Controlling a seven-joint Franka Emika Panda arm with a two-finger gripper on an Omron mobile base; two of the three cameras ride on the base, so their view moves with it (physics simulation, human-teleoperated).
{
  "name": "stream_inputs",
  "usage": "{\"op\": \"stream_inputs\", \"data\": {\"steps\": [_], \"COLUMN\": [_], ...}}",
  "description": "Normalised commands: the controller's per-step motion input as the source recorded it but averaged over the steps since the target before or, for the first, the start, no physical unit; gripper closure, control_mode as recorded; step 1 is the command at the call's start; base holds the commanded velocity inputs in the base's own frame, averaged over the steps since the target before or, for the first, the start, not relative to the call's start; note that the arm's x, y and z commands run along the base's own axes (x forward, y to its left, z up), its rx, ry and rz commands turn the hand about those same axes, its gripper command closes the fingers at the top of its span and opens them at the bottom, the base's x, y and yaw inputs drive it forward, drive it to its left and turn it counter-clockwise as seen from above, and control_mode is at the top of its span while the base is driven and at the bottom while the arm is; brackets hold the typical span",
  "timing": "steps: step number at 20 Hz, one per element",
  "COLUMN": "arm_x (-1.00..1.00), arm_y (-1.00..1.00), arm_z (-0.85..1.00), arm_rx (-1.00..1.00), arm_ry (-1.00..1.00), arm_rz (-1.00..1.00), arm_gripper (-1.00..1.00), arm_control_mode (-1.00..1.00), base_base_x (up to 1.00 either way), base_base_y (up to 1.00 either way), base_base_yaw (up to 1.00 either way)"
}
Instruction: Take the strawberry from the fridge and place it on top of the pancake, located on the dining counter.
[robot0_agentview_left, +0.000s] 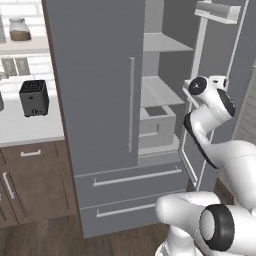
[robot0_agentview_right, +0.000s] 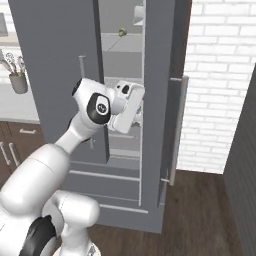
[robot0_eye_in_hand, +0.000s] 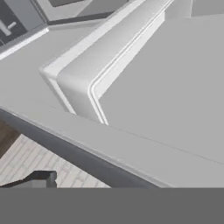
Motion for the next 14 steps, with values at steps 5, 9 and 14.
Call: {"op": "stream_inputs", "data": {"steps": [5, 9, 14], "arm_x": [-0.30, -0.21, 0.00], "arm_y": [-0.38, 0.50, 0.99], "arm_z": [0.06, 0.39, 0.22], "arm_rx": [0.00, -0.17, 0.16], "arm_ry": [-0.03, -0.19, 0.00], "arm_rz": [0.00, -0.02, 0.00], "arm_gripper": [-1.00, -1.00, -1.00], "arm_control_mode": [-1.00, -1.00, -1.00], "base_base_x": [0.00, 0.00, 0.00], "base_base_y": [0.00, 0.00, 0.00], "base_base_yaw": [0.00, 0.00, 0.00]}}
